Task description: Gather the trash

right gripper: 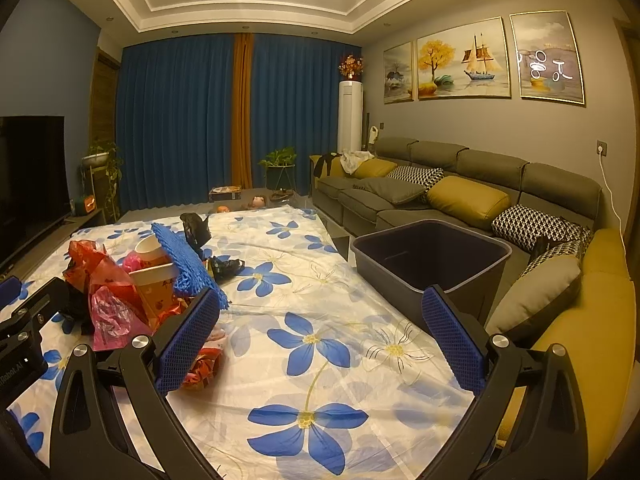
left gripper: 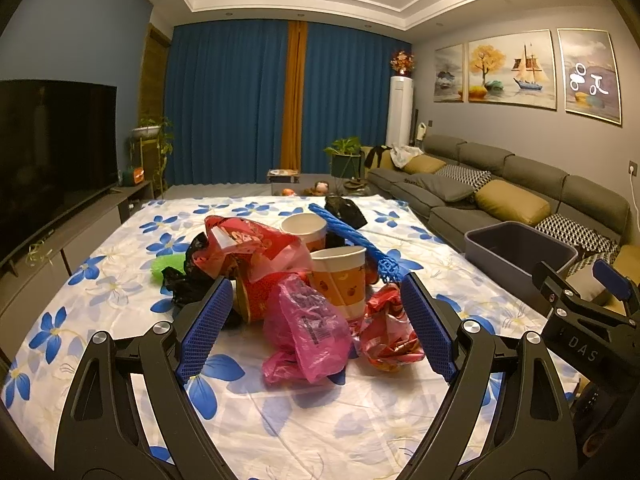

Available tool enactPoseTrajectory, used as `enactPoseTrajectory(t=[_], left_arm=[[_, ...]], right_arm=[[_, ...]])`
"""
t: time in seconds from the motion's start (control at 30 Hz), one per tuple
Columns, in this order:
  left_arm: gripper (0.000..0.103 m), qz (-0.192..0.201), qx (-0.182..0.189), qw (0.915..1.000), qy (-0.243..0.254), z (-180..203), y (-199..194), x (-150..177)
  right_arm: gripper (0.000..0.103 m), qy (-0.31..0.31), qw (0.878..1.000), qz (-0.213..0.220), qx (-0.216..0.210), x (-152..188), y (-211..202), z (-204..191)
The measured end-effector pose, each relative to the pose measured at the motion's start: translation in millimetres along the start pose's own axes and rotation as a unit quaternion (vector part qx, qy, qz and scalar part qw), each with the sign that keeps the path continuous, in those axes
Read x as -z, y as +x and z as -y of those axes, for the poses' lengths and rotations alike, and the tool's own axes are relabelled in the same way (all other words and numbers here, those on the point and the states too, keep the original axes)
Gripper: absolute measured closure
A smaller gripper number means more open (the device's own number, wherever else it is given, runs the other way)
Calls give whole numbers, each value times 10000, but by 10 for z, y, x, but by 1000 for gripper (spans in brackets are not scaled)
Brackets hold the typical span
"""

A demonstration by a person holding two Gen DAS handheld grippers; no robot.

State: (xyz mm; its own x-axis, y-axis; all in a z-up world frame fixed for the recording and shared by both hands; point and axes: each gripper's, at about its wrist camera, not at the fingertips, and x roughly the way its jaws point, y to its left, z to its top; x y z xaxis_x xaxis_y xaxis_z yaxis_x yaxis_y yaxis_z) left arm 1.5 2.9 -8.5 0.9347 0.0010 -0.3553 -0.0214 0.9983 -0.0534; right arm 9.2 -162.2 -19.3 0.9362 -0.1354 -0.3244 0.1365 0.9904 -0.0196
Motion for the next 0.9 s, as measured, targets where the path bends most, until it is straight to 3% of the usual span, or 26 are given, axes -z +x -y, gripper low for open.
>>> enactPoseTrajectory(t=[0.9], left_arm=[[19,18,-30,10000,-92,-167,103,103]], right_arm=[[5,-4,10000,-74,-37,88,96,-21]])
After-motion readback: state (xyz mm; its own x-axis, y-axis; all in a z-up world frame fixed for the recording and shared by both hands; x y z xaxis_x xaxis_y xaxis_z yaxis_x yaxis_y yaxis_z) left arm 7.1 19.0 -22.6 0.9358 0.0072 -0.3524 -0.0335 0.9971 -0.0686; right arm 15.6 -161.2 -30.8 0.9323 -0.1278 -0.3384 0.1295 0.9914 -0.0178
